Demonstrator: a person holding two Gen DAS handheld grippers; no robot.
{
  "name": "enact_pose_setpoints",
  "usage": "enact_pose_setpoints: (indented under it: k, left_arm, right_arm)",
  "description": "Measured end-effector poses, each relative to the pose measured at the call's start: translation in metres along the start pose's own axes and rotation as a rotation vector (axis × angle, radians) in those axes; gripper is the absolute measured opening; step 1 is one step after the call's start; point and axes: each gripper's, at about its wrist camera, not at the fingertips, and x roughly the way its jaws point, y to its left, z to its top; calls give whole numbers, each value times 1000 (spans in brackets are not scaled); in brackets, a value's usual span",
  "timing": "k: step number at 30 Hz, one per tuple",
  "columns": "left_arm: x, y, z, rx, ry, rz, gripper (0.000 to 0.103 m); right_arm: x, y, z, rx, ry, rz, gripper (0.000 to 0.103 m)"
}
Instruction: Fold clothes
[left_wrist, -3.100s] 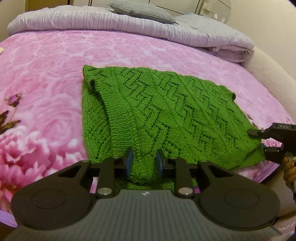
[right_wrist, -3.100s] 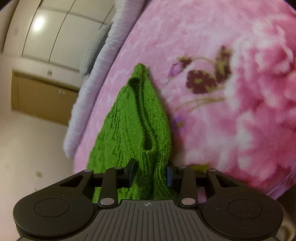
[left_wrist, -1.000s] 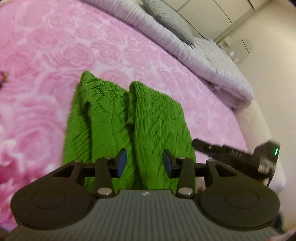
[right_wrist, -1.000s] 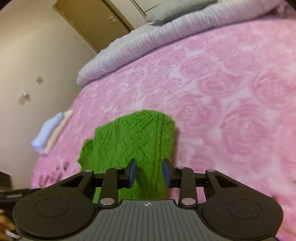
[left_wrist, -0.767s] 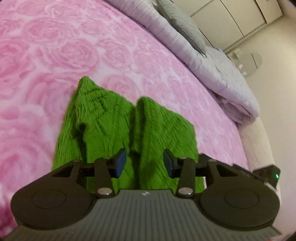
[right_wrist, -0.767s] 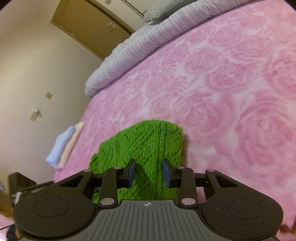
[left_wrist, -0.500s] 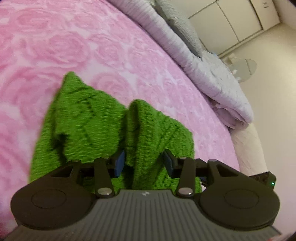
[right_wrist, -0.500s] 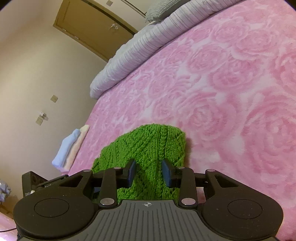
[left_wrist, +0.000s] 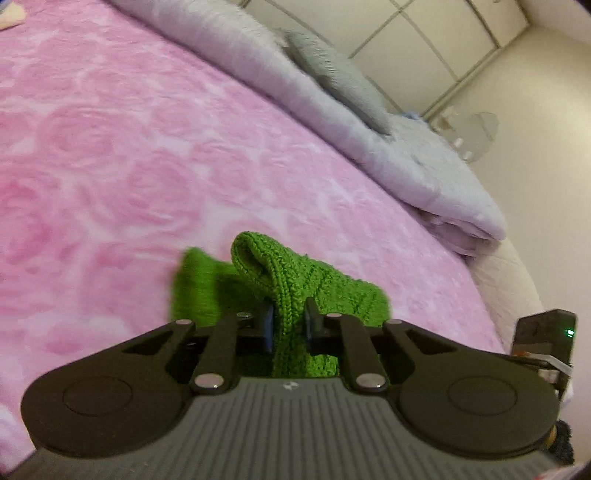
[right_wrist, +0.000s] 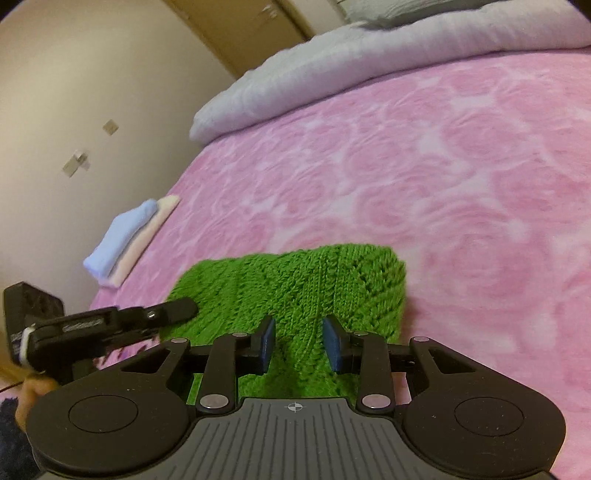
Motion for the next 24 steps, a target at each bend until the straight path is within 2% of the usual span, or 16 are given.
enact_pose_setpoints:
  k: [2,6,10,14,16,20,24]
  left_arm:
    - [8,14,1,-54,30,-12,12]
    - [11,23,0,-60,35,-29,13]
    - [7,24,-2,-56,30,-42,12]
    - [4,19,0,-47,22,-46,12]
    - [-1,15,4,-33,16,-49,12]
    - [-4,18,16,-9,11,6,12]
    - [5,31,7,-40,44,18,13]
  right_arm:
    - [8,8,-2,-31,9,-25,34]
    - [2,12,-9,-86,-12,-34,34]
    - [-22,-2,-9,-62,-69,-47,34]
    - [-20,-23,-6,-11,-57,-118,33]
    - [-15,-20,-6,-22,-49,-122,33]
    - [-4,-16,-7,-45,-35,-129,33]
    - [7,-11,-7,-67,-21,-137,33]
